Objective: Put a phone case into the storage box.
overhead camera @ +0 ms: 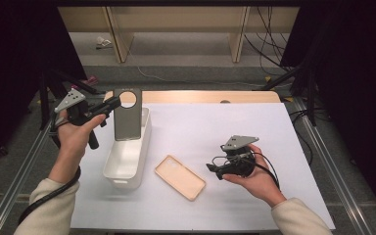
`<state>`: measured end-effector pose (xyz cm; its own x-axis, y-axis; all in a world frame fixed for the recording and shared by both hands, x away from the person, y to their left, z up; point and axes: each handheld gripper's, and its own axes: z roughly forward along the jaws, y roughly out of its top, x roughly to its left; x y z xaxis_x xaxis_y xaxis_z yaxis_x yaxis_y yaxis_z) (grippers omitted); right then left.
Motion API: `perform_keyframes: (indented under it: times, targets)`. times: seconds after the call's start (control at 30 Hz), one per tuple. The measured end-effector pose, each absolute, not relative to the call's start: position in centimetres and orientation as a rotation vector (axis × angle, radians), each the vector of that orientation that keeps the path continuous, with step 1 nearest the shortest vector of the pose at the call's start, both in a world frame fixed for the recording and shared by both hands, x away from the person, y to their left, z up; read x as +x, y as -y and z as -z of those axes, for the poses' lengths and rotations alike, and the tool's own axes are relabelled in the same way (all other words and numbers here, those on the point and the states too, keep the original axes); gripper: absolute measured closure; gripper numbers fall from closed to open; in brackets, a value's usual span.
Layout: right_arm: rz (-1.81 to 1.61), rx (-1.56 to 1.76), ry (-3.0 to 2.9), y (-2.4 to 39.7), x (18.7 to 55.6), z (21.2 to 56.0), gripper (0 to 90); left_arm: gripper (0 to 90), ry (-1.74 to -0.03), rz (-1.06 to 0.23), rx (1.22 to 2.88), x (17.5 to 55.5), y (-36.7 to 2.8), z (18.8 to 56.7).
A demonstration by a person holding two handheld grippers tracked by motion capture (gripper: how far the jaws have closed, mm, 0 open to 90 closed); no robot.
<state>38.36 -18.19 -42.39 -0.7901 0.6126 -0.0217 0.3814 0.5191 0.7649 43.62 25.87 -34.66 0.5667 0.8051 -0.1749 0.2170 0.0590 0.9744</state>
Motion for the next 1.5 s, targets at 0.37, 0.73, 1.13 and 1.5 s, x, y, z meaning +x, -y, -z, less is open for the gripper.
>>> perform_keyframes:
  times: [0.37, 0.73, 1.13, 1.5]
  targets:
    - [-1.144, 0.848, -2.477, 18.2, 38.4, 42.4, 17.1, 81.3, -0.927, -0.558, 1.495, 45.1, -26.3, 34.5]
    - [-1.149, 0.85, -2.479, 18.1, 38.5, 42.5, 17.1, 81.3, -0.936, -0.555, 1.504, 46.5, -26.6, 34.8]
    - [-1.155, 0.852, -2.481, 18.1, 38.4, 42.5, 17.1, 81.3, -0.938, -0.541, 1.535, 47.9, -25.7, 35.3]
    - [-1.156, 0.849, -2.487, 18.1, 38.5, 42.5, 17.1, 81.3, -0.951, -0.543, 1.558, 49.0, -25.4, 35.8]
